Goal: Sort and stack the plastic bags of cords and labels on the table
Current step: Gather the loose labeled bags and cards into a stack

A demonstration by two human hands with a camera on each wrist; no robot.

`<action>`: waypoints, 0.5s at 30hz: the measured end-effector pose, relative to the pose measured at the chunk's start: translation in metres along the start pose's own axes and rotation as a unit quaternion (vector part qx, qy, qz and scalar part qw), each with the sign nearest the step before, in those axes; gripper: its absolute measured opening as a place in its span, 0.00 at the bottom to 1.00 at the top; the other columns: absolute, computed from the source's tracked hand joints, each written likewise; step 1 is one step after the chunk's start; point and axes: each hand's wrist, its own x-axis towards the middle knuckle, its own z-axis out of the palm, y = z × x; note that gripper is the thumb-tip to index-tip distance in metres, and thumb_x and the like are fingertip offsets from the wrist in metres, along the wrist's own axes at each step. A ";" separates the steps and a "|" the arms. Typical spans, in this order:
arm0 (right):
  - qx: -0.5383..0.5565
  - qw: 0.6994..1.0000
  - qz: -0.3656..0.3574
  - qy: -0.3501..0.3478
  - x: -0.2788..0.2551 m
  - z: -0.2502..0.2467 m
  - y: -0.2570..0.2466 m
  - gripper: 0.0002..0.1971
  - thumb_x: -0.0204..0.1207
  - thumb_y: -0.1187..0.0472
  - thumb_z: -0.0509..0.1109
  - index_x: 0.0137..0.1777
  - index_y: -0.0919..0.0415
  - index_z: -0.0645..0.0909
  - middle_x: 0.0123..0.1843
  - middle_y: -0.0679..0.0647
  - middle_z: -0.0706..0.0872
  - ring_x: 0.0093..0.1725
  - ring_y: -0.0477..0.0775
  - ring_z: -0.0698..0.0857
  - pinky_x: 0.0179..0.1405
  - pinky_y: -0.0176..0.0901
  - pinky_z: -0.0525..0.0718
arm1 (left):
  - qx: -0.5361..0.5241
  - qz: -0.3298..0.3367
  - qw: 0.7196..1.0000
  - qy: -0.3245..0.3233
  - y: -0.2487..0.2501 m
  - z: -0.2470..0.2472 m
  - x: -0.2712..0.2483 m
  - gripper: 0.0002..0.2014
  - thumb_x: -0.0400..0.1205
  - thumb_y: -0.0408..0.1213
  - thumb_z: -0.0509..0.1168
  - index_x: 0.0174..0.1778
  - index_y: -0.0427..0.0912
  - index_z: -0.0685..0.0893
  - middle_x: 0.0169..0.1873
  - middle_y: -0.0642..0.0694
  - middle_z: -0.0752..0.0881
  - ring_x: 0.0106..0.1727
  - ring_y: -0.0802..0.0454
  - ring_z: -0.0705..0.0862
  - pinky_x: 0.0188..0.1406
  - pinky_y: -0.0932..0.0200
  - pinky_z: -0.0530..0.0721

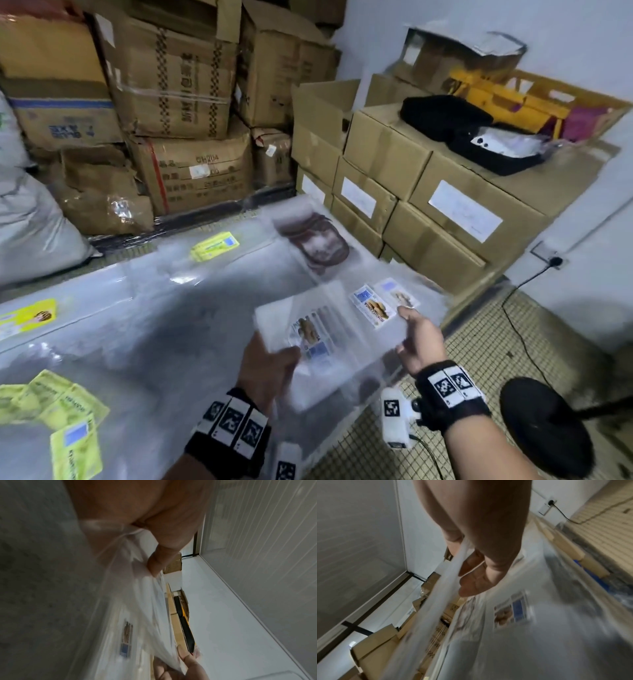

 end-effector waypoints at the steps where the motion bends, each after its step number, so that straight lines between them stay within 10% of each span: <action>1: -0.030 0.999 -0.006 0.016 0.008 -0.003 -0.007 0.19 0.77 0.66 0.69 0.69 0.63 0.80 0.68 0.70 0.84 0.54 0.71 0.87 0.45 0.57 0.86 | -0.005 -0.009 1.000 0.001 -0.003 0.004 0.008 0.12 0.66 0.22 0.72 0.44 0.36 0.88 0.33 0.37 0.87 0.31 0.48 0.83 0.36 0.53 0.80; 4: -0.085 0.996 -0.013 0.027 0.030 -0.015 -0.020 0.19 0.71 0.66 0.71 0.63 0.59 0.84 0.71 0.72 0.79 0.39 0.72 0.84 0.36 0.57 0.81 | 0.009 -0.041 0.999 0.007 -0.013 0.018 0.024 0.13 0.70 0.18 0.70 0.43 0.40 0.87 0.38 0.28 0.88 0.37 0.40 0.84 0.42 0.43 0.80; 8: -0.087 0.996 -0.029 0.011 0.052 -0.027 -0.029 0.10 0.71 0.70 0.72 0.48 0.61 0.92 0.61 0.65 0.89 0.39 0.70 0.76 0.42 0.67 0.81 | 0.046 -0.035 0.998 0.018 -0.021 0.035 0.031 0.10 0.72 0.17 0.66 0.44 0.34 0.83 0.29 0.39 0.84 0.30 0.47 0.80 0.30 0.52 0.79; 11: -0.118 0.992 -0.026 0.022 0.066 -0.039 -0.030 0.16 0.71 0.71 0.74 0.60 0.64 0.83 0.45 0.61 0.90 0.23 0.59 0.72 0.26 0.52 0.79 | 0.061 -0.038 0.997 0.021 -0.033 0.044 0.036 0.15 0.71 0.18 0.67 0.49 0.38 0.83 0.34 0.39 0.86 0.34 0.46 0.81 0.33 0.51 0.80; 15: -0.168 0.984 -0.010 -0.050 0.082 -0.052 -0.027 0.33 0.66 0.72 0.77 0.68 0.48 0.72 0.56 0.66 0.90 0.26 0.60 0.80 0.23 0.47 0.78 | 0.113 -0.042 0.991 0.059 -0.050 0.052 0.039 0.29 0.72 0.23 0.73 0.69 0.44 0.77 0.55 0.42 0.88 0.52 0.41 0.88 0.51 0.41 0.89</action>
